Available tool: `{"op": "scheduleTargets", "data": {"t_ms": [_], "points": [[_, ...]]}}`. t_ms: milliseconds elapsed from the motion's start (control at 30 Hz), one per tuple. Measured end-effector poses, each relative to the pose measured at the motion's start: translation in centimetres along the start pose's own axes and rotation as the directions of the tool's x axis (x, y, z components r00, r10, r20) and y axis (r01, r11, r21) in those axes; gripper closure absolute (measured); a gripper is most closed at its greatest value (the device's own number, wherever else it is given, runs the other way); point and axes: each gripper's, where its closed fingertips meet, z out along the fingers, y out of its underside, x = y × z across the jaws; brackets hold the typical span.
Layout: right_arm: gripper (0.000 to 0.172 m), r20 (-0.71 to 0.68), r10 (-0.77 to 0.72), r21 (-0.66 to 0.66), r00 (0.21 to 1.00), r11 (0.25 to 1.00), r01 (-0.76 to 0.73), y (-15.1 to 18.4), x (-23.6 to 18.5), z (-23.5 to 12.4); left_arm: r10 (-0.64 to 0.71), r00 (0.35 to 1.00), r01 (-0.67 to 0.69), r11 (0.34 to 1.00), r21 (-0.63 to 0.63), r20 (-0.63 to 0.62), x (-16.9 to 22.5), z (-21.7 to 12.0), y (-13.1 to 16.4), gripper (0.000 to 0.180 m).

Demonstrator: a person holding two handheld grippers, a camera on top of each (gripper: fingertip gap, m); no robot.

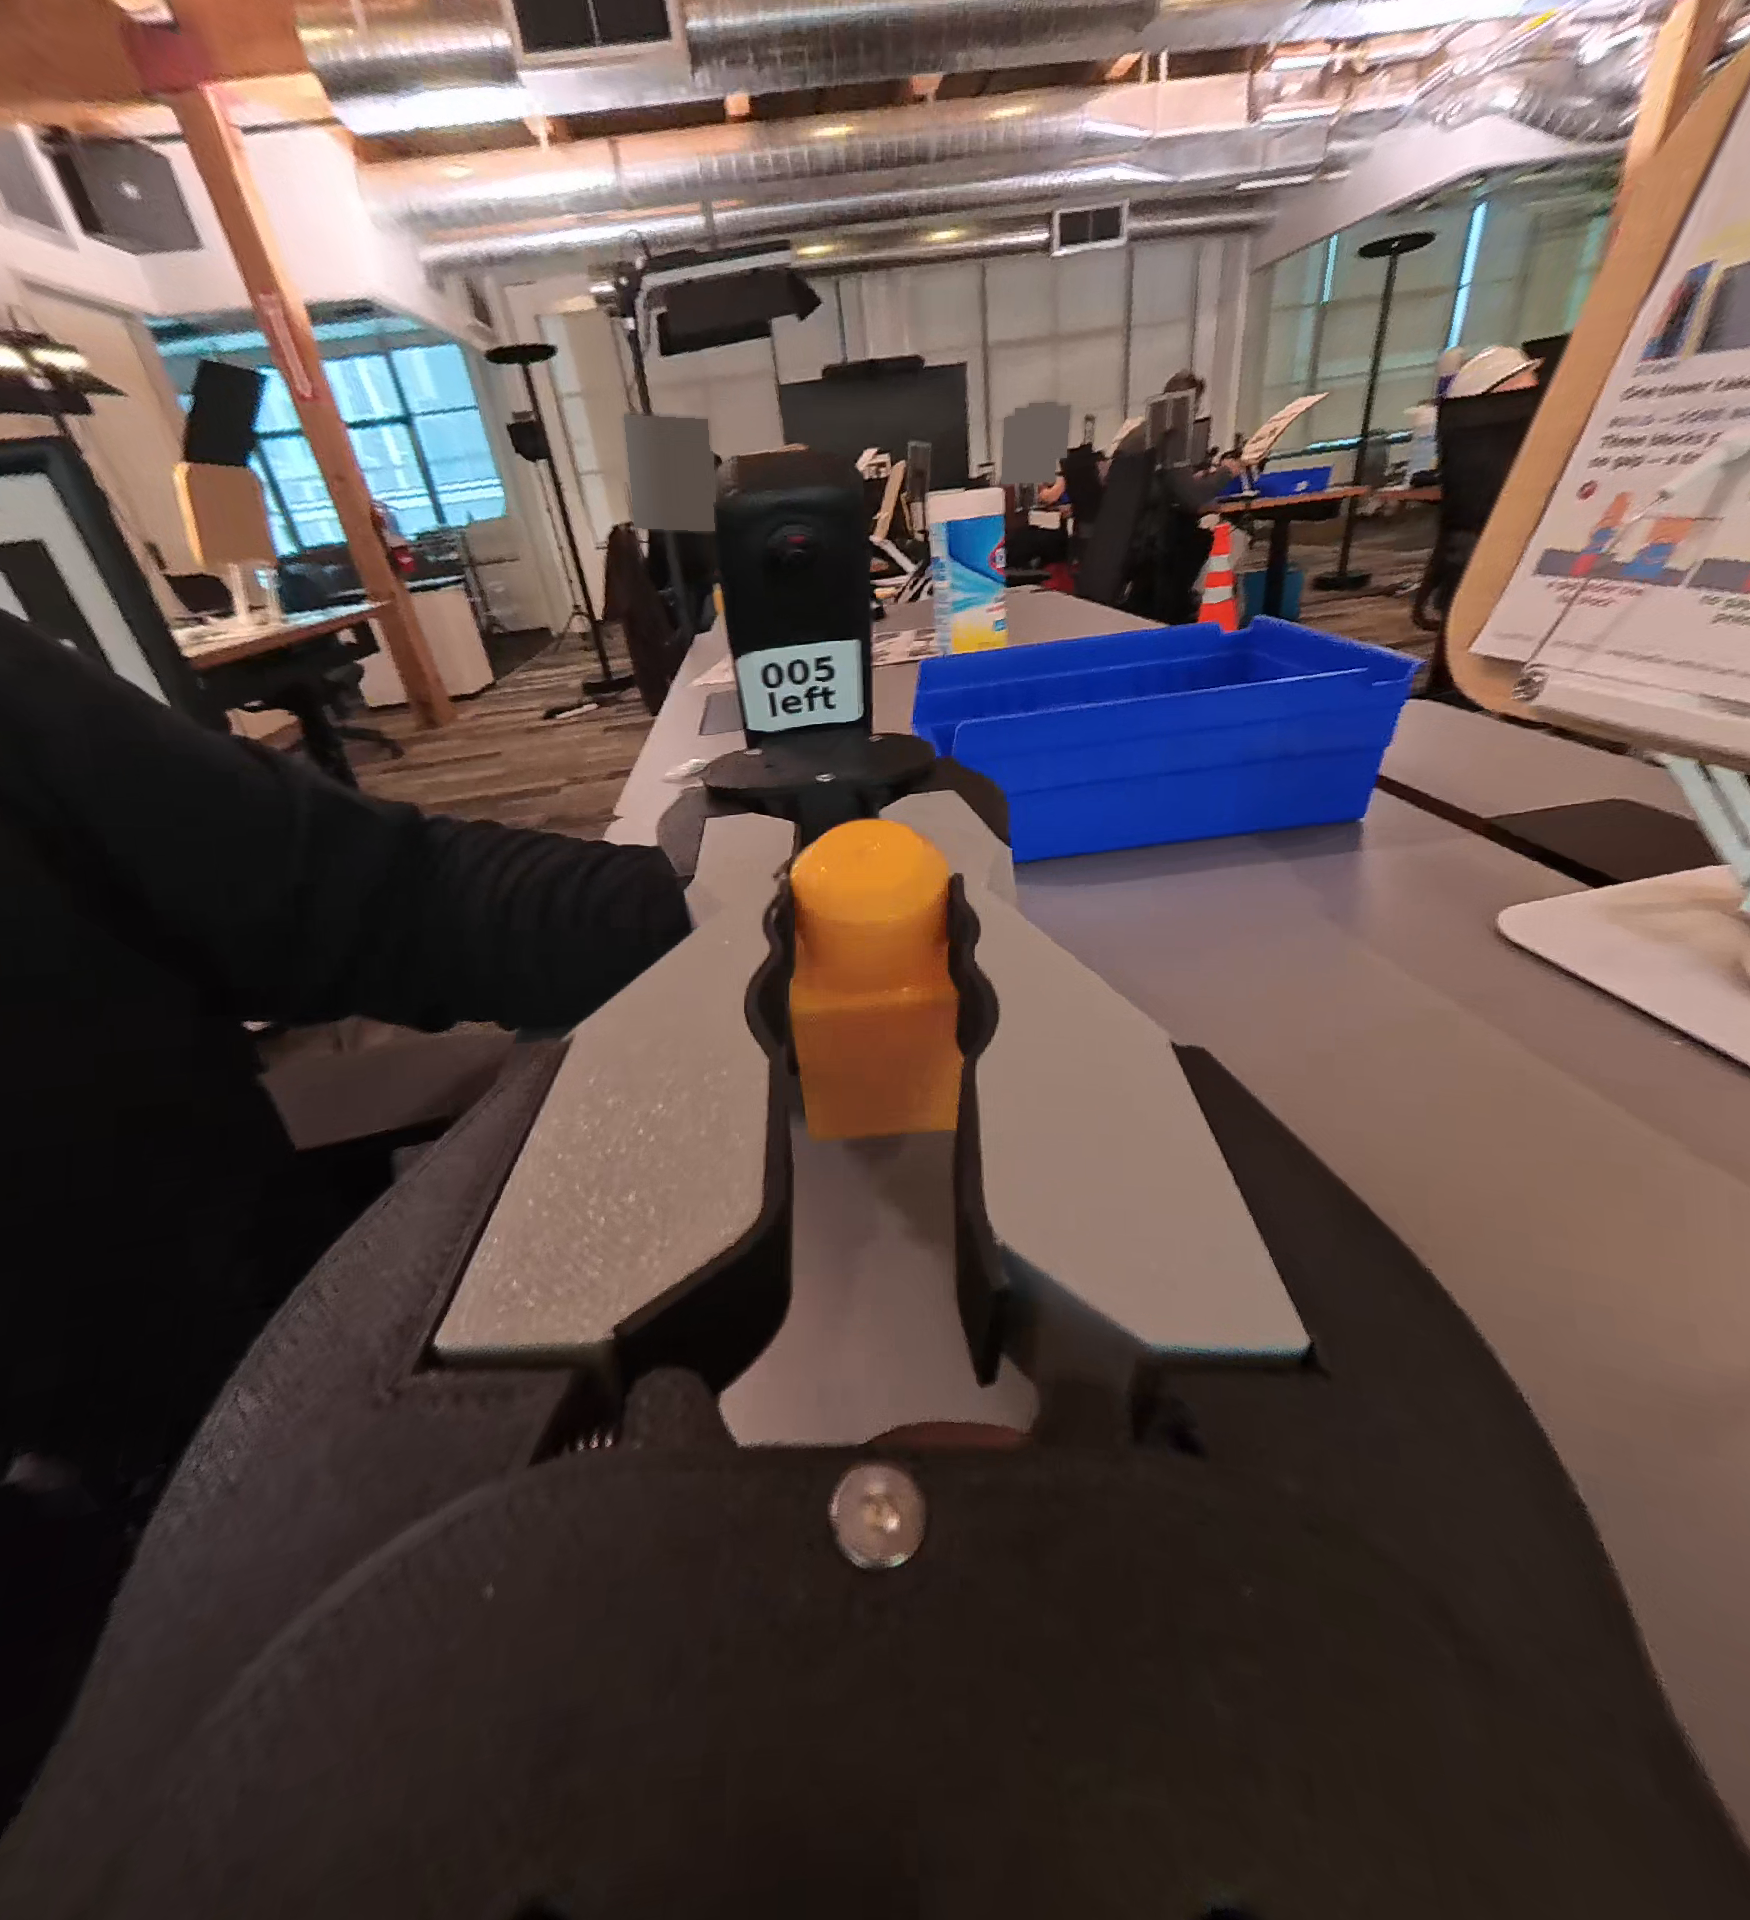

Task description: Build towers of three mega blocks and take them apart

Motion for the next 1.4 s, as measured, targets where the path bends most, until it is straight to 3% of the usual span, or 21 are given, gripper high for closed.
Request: {"op": "scheduleTargets", "data": {"t_ms": [233,300,400,533,633,800,900,1133,1400], "points": [[0.146,-0.069,-0.050,-0.033,0.996,0.998,0.048,-0.1,1.1,-0.7,-0.068,0.997,0.069,0.997,-0.023,0.047,-1.2,0.3,0.7,0.143],[0.146,-0.107,-0.046,0.000,0.993,0.999,0.047,-1.2,1.8,-1.9,-0.073,0.991,0.083,0.993,-0.087,0.115,-3.1,-0.1,2.2,0.122],[0.146,-0.274,-0.094,0.006,0.957,0.995,0.099,-2.4,4.5,-4.3,-0.043,0.987,0.081,0.964,-0.254,0.153,-5.6,-0.1,5.5,0.111],[0.146,-0.308,-0.066,-0.006,0.949,0.998,0.068,-2.3,5.7,-5.7,0.009,1.000,0.002,0.897,-0.443,0.024,-6.5,2.2,9.0,0.107],[0.146,-0.304,-0.071,-0.065,0.950,0.996,0.053,-1.4,6.1,-6.0,0.005,0.993,-0.064,0.857,-0.512,-0.116,-5.7,4.6,10.5,0.106],[0.146,-0.294,-0.077,-0.132,0.953,0.990,0.040,-0.2,6.4,-6.1,0.047,0.982,-0.143,0.822,-0.550,-0.185,-5.4,7.3,11.4,0.112],[0.146,-0.312,-0.106,-0.189,0.944,0.981,0.048,0.8,6.9,-6.0,0.024,0.981,-0.137,0.790,-0.598,-0.192,-5.5,7.6,12.3,0.142],[0.146,-0.307,-0.118,-0.239,0.944,0.970,0.044,2.1,7.2,-5.6,0.037,0.981,-0.140,0.815,-0.562,-0.190,-5.5,7.6,11.6,0.144],[0.146,-0.171,-0.083,-0.161,0.982,0.985,0.055,1.0,5.0,-5.2,-0.102,0.933,-0.075,0.882,-0.464,-0.345,-2.3,7.1,9.6,0.144]]}}
